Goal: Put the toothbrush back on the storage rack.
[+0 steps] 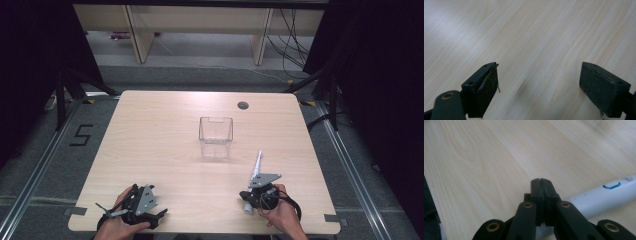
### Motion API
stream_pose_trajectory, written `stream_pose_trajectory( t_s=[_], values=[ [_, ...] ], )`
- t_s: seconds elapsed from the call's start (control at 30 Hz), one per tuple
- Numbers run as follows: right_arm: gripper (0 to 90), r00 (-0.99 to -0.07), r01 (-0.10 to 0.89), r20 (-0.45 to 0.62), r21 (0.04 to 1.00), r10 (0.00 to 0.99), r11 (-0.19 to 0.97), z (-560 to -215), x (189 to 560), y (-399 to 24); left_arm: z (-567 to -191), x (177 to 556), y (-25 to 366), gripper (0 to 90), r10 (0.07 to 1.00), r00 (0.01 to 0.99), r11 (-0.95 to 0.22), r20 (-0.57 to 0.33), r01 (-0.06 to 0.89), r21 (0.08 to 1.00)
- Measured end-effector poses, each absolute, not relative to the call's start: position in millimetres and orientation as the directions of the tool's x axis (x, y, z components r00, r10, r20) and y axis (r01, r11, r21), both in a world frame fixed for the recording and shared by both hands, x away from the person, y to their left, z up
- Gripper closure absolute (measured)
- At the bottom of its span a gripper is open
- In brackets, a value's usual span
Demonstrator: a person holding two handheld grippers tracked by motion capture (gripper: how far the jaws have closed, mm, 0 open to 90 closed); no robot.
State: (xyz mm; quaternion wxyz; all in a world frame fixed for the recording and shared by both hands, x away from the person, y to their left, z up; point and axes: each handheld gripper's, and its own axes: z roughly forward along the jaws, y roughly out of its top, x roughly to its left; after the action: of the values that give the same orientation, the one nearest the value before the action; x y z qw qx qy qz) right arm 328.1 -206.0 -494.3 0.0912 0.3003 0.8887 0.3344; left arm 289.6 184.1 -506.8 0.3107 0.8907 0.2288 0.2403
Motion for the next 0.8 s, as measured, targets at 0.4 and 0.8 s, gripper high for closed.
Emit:
stream_pose_trajectory(
  t_s=[0.4,0.8],
  values=[
    [89.7,-0.782,0.506,0.058,0.642,0.621,0.576,-494.0,322.3,-222.4,-507.1,289.8,184.1,15.1,0.555,0.781,-0.705,0.286,0.259,0.661],
    [89.7,-0.756,0.532,0.065,0.642,0.652,0.552,-497.6,319.3,-240.6,-506.9,289.7,184.3,15.0,0.555,0.781,-0.706,0.288,0.259,0.659]
  ],
)
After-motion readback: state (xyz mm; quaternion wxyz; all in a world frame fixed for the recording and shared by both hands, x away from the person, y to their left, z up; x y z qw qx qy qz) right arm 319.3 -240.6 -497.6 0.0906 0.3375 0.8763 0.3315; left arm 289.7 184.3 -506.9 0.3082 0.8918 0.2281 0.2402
